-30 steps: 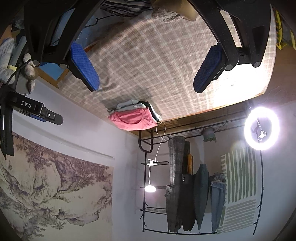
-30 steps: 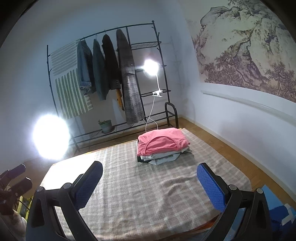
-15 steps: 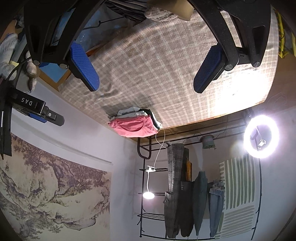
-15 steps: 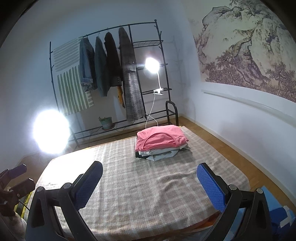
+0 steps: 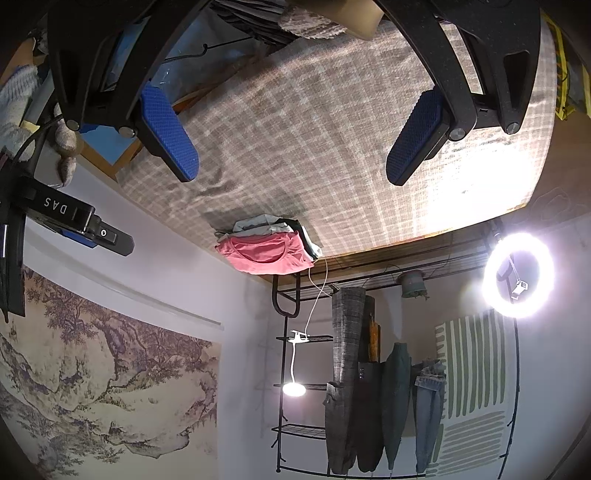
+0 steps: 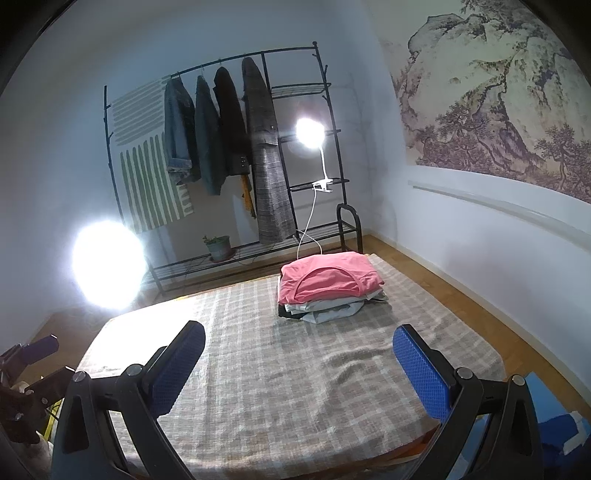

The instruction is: Fold small clothes

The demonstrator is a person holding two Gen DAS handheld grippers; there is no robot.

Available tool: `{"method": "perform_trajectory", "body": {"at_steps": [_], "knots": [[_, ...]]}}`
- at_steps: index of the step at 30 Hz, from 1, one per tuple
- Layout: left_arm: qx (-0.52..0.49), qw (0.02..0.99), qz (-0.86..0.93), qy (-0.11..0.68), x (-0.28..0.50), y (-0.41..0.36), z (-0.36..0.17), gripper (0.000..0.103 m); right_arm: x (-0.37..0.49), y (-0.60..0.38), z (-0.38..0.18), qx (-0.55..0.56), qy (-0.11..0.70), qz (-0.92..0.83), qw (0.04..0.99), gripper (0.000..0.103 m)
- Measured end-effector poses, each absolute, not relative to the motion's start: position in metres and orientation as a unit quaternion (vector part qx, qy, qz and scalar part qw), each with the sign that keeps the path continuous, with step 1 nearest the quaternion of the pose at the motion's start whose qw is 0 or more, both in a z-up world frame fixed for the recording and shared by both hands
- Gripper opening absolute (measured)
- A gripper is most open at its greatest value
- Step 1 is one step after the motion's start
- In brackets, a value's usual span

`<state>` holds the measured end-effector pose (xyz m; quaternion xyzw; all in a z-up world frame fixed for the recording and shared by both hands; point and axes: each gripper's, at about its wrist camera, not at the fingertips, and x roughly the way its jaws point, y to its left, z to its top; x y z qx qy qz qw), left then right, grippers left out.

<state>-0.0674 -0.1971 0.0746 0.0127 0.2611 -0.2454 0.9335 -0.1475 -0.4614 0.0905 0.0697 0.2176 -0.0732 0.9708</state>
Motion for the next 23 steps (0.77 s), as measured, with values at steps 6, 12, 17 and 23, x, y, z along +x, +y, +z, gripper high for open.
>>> {"method": "perform_trajectory", "body": {"at_steps": [6, 12, 17, 23], "knots": [[0.012, 0.933, -0.246, 0.262, -0.068, -0.198, 0.074, 0.103, -0.149, -0.46, 0.09, 0.067, 0.218, -0.073, 0.971, 0.103], [0.012, 0.934, -0.243, 0.261, -0.07, -0.199, 0.074, 0.103, -0.151, -0.458, 0.086, 0.071, 0.22, -0.076, 0.97, 0.103], [0.012, 0.936, -0.241, 0.258, -0.071, -0.198, 0.074, 0.103, -0.153, -0.453, 0.084, 0.068, 0.223, -0.075, 0.97, 0.103], [0.012, 0.939, -0.237, 0.25, -0.072, -0.198, 0.075, 0.103, -0.154, -0.45, 0.082, 0.067, 0.225, -0.073, 0.969, 0.103]]}}
